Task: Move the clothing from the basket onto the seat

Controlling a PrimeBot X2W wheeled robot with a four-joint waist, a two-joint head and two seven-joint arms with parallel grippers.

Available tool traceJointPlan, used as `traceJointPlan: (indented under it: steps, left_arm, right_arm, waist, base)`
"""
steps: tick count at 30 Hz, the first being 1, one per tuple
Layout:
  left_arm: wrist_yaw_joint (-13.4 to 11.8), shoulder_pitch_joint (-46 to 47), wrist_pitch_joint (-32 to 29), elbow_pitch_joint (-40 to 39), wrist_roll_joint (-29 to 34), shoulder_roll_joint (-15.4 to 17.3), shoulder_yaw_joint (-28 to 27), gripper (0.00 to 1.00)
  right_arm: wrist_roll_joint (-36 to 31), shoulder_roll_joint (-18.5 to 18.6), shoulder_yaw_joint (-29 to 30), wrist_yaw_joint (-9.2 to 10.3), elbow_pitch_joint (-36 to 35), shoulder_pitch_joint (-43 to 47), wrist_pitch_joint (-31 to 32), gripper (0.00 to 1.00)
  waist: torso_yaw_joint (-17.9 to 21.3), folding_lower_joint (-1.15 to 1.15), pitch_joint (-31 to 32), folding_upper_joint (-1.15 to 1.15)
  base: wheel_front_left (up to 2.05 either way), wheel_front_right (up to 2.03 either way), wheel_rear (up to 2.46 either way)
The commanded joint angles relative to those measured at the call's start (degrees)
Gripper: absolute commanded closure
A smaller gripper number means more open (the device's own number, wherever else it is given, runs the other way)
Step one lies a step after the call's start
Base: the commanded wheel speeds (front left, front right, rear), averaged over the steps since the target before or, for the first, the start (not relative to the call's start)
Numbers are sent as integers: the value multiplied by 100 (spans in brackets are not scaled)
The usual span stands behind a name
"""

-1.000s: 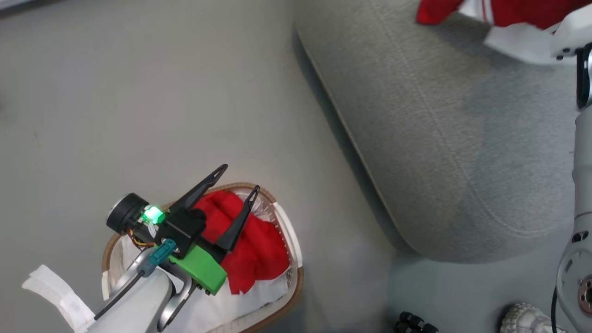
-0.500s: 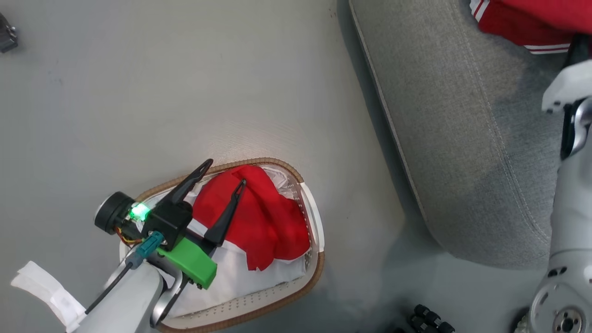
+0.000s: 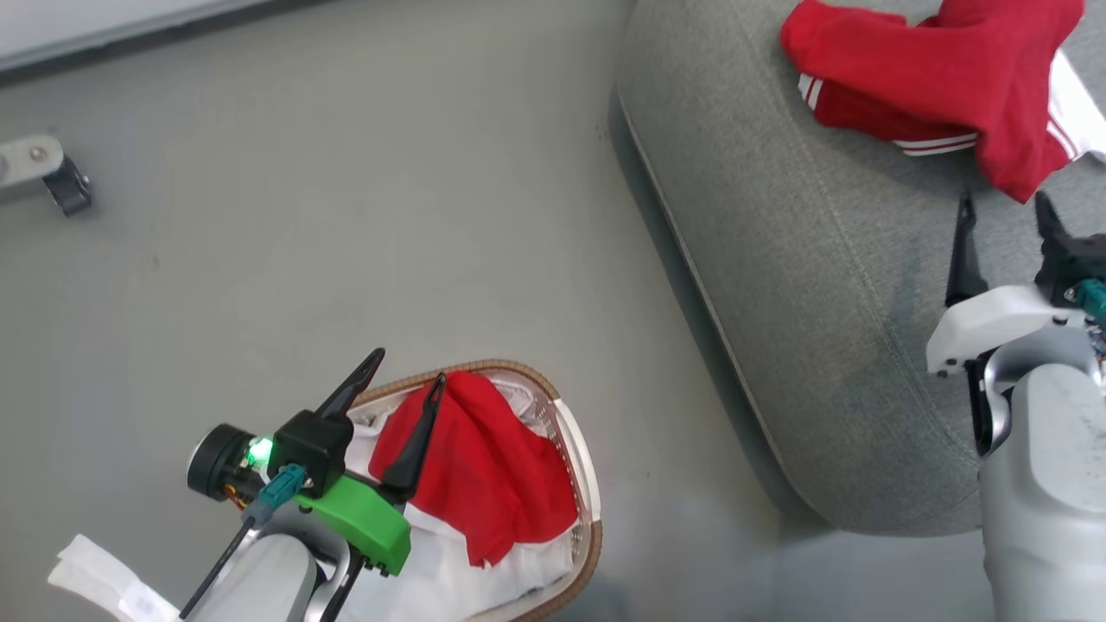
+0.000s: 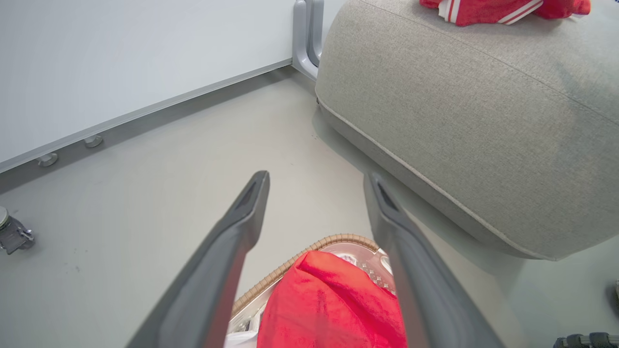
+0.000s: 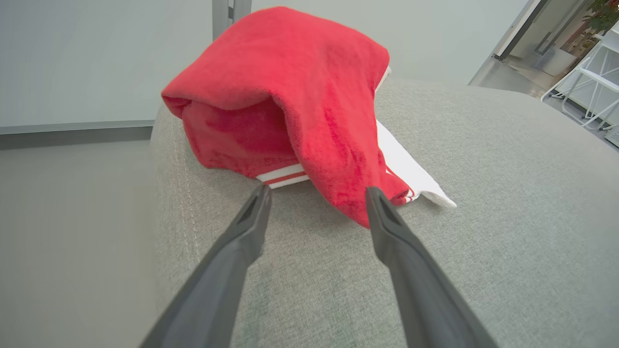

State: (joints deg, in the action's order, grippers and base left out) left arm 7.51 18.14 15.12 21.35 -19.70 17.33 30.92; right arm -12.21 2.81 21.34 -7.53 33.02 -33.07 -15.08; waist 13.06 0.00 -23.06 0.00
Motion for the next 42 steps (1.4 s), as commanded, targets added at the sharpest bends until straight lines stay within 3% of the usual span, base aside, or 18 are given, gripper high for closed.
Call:
traceJointPlan:
  steps: [1,13,19,24,34,42]
  left_arm:
    - [-4,-140,3,79,83,-40,-95,0]
    - [-4,-555,3,521,320,-516,-1471,0]
    - [-4,-786,3,569,525,-663,-2260,0]
    - [-4,-1080,3,503,723,-756,-2675,0]
    - [-4,-1843,3,188,921,-1081,-3147,0]
    - [-4,-2122,3,162,985,-1224,-3110,0]
  right_arm:
    - [181,21,-124,8,-77,164,-12,0]
    - [1325,17,-1751,8,-498,742,-12,0]
    - [1916,23,-2180,8,-492,908,-13,0]
    - [1959,20,-2528,8,-455,1161,-12,0]
    - [2150,28,-2690,8,-393,1775,-13,0]
    - [2205,22,-2685,8,-399,2158,-13,0]
  waist:
    - [-5,0,431,0]
    - [-760,0,1018,0]
    - [-1112,0,1231,0]
    - [-1270,0,1476,0]
    - [-1236,0,1991,0]
    - [-1183,0,2181,0]
  base:
    - [0,0,0]
    - [0,0,0]
    - [0,0,0]
    - [0,0,0]
    - [0,0,0]
    - [0,0,0]
